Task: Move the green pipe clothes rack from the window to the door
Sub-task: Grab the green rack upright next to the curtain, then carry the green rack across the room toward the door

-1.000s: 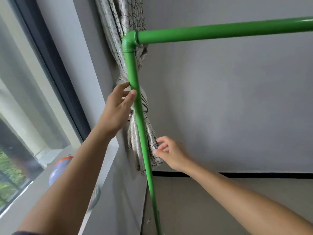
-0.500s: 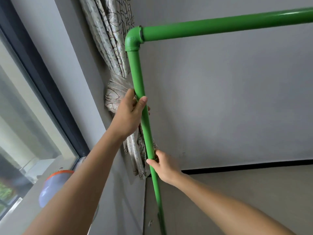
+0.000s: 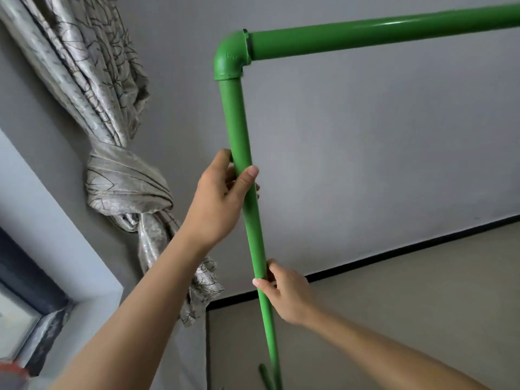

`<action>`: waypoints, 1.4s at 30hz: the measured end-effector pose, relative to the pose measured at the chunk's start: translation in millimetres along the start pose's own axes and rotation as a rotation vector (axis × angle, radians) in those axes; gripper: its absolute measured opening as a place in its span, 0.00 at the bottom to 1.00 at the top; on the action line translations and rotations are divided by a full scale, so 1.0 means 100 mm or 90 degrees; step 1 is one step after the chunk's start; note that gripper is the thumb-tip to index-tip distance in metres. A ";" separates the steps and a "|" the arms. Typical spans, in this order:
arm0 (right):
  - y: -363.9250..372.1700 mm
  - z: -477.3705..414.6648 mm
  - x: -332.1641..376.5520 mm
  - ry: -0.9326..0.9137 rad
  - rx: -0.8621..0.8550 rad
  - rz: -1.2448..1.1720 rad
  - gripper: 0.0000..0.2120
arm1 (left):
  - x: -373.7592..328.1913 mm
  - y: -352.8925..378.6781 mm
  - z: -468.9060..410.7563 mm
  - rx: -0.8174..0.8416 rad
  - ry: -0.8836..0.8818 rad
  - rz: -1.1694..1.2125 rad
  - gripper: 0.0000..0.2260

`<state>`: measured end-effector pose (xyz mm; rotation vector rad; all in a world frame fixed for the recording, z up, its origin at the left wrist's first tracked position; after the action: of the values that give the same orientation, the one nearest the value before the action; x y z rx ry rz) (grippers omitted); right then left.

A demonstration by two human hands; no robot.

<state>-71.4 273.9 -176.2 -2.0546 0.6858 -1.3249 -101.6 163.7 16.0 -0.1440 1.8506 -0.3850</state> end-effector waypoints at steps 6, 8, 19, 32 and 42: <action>-0.45 0.25 -0.46 0.010 -0.108 -0.040 0.15 | -0.22 0.68 -0.14 0.061 0.057 0.046 0.07; -0.58 0.35 -0.59 0.031 -0.153 -0.063 0.18 | -0.30 0.89 -0.21 0.088 0.074 0.058 0.08; -1.30 0.51 -1.07 0.214 -0.455 -0.028 0.14 | -0.85 2.08 -0.78 0.373 0.194 0.242 0.08; -1.90 0.99 -1.85 0.466 -0.633 0.050 0.10 | -1.04 3.53 -0.83 0.650 0.244 0.290 0.07; -2.84 1.42 -2.71 0.522 -0.625 0.157 0.14 | -1.54 4.85 -0.99 0.643 0.293 0.192 0.07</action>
<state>-11.6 687.1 -186.2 -1.8572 2.2240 -1.8898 -101.2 682.6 20.2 0.9643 1.8526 -1.1482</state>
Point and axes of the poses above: each hand's wrist, its own z-axis away from the middle knuckle, its own y-axis out of the palm, x = y × z, the point moved 4 cm from there along -z, towards the middle knuckle, and after that the axes turned 15 degrees about -y, right-handed, at the moved point
